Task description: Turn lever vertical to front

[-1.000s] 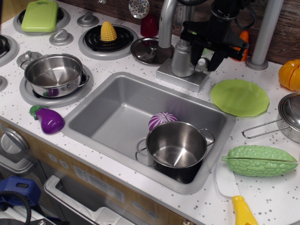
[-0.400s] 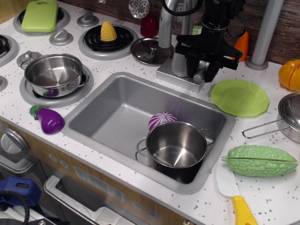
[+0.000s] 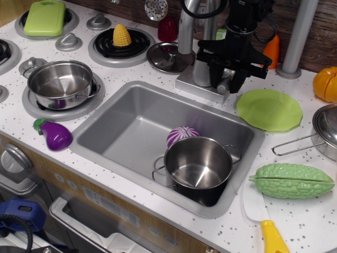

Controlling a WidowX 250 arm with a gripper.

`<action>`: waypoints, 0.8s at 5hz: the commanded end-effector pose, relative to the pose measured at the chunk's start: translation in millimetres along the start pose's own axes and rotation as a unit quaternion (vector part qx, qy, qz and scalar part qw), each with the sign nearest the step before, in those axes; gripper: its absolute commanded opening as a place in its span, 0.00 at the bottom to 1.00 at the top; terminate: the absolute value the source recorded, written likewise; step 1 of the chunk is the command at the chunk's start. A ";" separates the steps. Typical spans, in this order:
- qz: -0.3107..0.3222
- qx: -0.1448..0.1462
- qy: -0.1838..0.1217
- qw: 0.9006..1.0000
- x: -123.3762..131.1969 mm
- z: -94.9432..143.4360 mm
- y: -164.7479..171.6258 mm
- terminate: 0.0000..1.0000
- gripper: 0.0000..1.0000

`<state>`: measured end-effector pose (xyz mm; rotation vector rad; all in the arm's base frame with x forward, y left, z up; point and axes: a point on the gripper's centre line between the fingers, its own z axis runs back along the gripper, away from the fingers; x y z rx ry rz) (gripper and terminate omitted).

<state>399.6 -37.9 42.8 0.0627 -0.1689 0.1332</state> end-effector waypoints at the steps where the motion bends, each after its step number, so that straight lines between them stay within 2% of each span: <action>1: 0.000 -0.012 -0.020 1.000 3.0 -2.3 -4.1 0.00 0.00; 2: -0.005 -0.017 -0.020 1.000 3.1 -4.7 -4.1 0.00 1.00; 3: -0.008 0.002 -0.012 1.000 1.6 11.1 -3.1 0.00 1.00; 4: -0.014 0.021 -0.009 1.000 -9.5 27.1 2.4 1.00 1.00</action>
